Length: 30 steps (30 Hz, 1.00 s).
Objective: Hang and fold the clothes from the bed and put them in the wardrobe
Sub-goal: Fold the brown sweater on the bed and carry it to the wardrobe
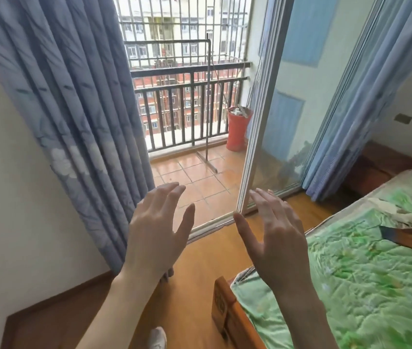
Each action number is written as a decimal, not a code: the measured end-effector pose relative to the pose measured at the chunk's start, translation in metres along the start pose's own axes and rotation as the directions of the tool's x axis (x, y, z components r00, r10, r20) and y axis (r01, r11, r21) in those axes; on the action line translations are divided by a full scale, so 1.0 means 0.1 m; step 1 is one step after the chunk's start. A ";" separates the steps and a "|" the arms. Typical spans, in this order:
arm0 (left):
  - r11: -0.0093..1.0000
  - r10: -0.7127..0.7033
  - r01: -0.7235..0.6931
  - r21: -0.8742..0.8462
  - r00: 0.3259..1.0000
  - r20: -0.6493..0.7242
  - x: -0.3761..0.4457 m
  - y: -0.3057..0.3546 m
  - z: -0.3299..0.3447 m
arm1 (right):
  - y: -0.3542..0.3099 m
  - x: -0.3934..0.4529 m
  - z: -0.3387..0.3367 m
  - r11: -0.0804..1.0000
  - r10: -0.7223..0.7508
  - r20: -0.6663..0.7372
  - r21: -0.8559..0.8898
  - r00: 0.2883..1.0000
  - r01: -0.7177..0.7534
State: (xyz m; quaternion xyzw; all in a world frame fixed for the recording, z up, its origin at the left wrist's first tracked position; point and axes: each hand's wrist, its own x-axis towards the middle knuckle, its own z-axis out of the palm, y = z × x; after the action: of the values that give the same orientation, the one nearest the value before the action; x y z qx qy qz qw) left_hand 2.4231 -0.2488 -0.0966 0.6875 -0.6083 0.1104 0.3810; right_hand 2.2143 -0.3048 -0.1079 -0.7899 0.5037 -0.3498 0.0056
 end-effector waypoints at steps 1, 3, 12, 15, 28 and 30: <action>1.000 0.019 -0.019 -0.008 1.000 -0.003 0.15 -0.11 0.12 | 0.02 0.12 0.12 1.000 0.006 0.005 -0.019 1.000 -0.006; 0.998 0.064 -0.064 -0.021 0.998 -0.004 0.48 -0.35 0.38 | 0.06 0.41 0.37 0.998 0.024 0.011 -0.050 1.000 -0.023; 0.954 0.277 -0.267 -0.137 0.959 0.062 2.15 -1.36 1.45 | 0.21 1.83 1.33 0.974 0.185 -0.127 -0.108 0.974 -0.200; 0.937 0.327 -0.310 -0.163 0.940 0.093 2.64 -1.45 1.80 | 0.34 2.14 1.51 0.951 0.242 -0.141 -0.164 0.960 -0.264; 0.732 0.654 -0.556 -0.394 0.736 0.175 3.86 -0.75 3.66 | 1.43 2.89 1.84 0.788 0.500 -0.323 -0.215 0.803 -0.577; 0.685 0.699 -0.588 -0.431 0.696 0.161 4.06 -0.58 4.00 | 1.70 3.05 1.87 0.756 0.527 -0.362 -0.213 0.769 -0.619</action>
State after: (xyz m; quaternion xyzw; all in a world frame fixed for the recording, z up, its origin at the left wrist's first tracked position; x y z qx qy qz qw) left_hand 2.4472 -0.8196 -0.1433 0.3554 -0.8744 0.0193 0.3297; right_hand 2.2598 -0.6964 -0.1441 -0.5274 0.7684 -0.3523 -0.0860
